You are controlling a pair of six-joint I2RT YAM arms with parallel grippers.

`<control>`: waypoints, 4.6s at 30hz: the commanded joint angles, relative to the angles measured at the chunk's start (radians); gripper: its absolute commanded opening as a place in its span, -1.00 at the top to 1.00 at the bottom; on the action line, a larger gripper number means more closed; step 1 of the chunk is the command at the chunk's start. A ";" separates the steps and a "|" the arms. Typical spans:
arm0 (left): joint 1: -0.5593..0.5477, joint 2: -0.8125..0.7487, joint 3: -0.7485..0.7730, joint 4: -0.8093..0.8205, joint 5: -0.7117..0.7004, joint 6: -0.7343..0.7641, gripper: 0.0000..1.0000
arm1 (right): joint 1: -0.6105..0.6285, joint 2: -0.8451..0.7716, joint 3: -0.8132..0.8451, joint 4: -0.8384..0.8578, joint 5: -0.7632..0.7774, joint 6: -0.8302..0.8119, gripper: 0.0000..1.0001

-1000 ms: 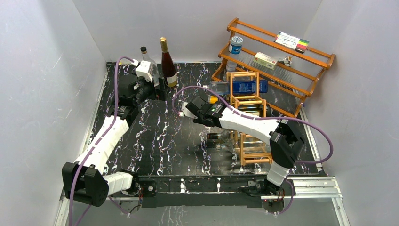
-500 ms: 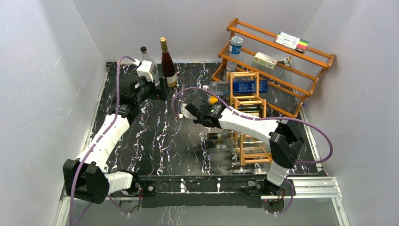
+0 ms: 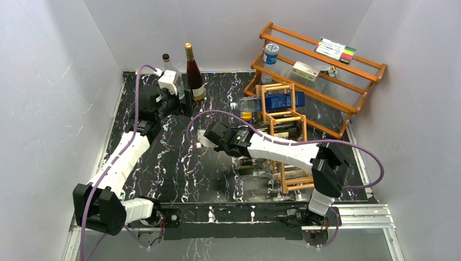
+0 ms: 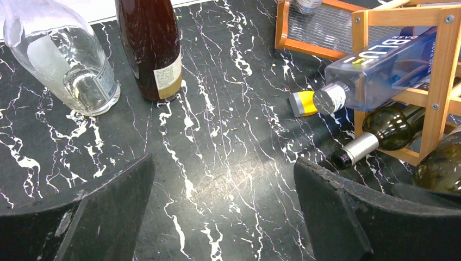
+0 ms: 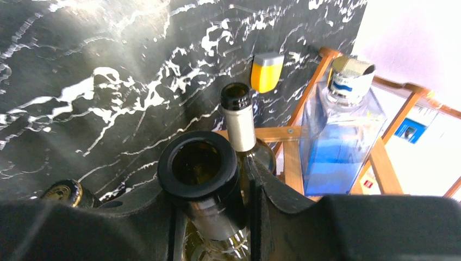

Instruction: Take the wine bottle off the wine rack

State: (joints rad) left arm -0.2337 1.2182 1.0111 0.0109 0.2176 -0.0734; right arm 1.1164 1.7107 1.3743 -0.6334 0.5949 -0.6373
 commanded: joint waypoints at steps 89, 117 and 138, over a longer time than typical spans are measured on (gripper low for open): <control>-0.020 -0.023 0.062 -0.073 -0.075 -0.013 -0.96 | -0.007 -0.094 0.321 0.119 -0.496 0.753 -0.52; -0.535 -0.128 0.315 -0.727 -0.284 -0.206 -0.96 | -0.008 -0.830 -0.132 0.395 -0.162 0.681 -0.96; -0.696 0.058 0.374 -0.792 -0.694 -0.163 0.38 | -0.007 -0.859 -0.172 0.379 -0.142 0.637 -0.96</control>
State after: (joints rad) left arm -0.9260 1.2755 1.3312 -0.7525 -0.4057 -0.2703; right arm 1.1072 0.8764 1.2007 -0.2958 0.4244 0.0189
